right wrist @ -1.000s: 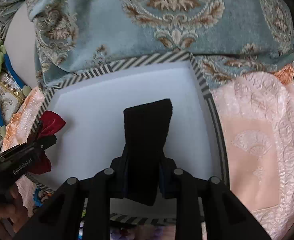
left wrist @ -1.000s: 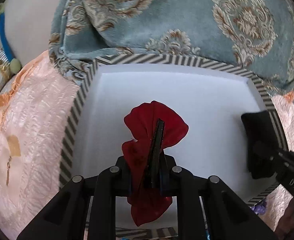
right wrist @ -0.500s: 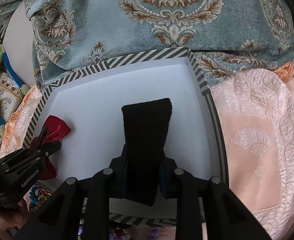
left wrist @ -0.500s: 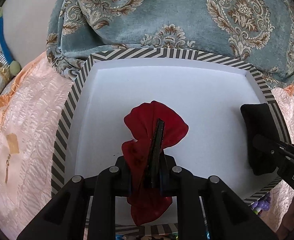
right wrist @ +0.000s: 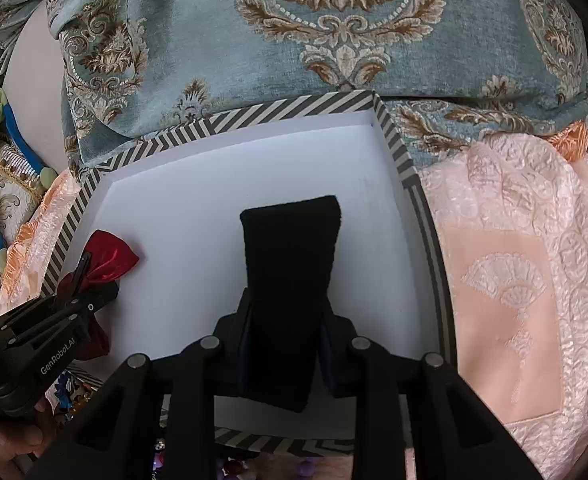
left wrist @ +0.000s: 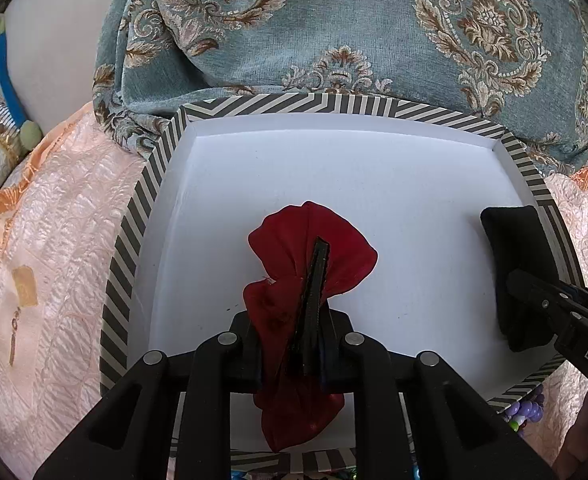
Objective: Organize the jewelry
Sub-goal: 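Release the red bow with left tool while right tool releases black stand in box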
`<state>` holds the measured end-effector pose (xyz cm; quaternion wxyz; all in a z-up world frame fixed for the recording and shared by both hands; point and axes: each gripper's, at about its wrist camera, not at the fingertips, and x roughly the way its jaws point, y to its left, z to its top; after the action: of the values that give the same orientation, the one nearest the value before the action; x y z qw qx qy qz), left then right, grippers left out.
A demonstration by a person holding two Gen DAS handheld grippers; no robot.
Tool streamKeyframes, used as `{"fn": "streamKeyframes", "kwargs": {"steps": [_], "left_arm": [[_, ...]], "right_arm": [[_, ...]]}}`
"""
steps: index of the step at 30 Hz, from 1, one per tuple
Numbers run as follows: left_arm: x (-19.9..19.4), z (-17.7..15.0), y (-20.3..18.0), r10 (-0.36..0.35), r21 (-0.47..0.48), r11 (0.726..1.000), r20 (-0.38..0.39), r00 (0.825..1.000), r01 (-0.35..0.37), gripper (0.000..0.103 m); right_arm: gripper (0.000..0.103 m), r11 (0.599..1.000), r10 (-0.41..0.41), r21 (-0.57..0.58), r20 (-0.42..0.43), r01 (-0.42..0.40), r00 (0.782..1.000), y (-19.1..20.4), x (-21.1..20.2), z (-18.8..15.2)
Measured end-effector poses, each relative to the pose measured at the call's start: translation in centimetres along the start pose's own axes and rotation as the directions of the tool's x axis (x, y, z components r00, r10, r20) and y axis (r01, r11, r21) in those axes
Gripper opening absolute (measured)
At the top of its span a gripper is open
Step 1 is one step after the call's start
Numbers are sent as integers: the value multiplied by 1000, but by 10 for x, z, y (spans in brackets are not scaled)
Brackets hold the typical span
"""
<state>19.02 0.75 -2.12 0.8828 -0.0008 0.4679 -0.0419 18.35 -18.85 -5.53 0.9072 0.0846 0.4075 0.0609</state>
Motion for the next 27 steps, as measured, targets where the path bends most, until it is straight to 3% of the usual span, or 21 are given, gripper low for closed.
{"fn": "streamKeyframes", "kwargs": {"steps": [10,17,27], "left_arm": [[0,2,2,-58,-16,998,-8,998,58,18],[-3,4,10,-72,-39,997,0,997,71,29],[-22,5,25,-61,-53,997,56,997,64,34]], "right_arm": [[38,999,34,30,11,-34,999,-2,-2,1],[49,996,78,42,80,-81,994,0,-18,5],[49,993,83,70,158,-95,984,-9,-43,8]]}}
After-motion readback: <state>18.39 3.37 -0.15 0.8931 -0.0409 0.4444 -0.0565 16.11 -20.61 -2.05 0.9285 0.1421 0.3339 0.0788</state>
